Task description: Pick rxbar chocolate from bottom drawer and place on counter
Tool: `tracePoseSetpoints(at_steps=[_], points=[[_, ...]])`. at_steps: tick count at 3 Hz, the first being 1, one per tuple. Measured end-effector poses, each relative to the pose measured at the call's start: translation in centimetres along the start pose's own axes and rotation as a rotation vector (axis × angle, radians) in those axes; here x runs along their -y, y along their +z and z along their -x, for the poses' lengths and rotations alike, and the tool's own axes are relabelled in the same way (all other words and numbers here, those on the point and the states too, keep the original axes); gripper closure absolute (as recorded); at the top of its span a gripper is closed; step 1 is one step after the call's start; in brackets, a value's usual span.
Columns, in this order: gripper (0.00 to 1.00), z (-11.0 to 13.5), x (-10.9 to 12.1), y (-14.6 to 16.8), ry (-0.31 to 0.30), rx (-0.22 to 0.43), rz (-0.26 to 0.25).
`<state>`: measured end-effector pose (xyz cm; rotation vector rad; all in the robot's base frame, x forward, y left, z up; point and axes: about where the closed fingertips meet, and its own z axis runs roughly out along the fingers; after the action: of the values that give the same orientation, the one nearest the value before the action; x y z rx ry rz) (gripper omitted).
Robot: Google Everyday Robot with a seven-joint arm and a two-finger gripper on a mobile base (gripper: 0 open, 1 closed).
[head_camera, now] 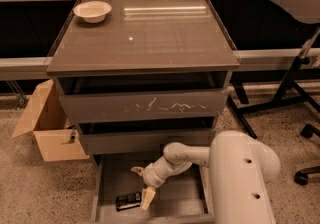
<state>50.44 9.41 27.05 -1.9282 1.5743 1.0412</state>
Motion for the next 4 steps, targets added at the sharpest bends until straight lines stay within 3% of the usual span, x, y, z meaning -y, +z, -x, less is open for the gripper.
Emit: tracePoseSetpoints(at_steps=[2,3,4], points=[[0.00,-0.8,0.4,1.4,-0.021,-0.001,0.019],[0.00,-2.7,1.5,3.4,-0.043,-0.003,0.037],[0.00,-4.2,2.8,5.1,-0.075,-0.028,0.022]])
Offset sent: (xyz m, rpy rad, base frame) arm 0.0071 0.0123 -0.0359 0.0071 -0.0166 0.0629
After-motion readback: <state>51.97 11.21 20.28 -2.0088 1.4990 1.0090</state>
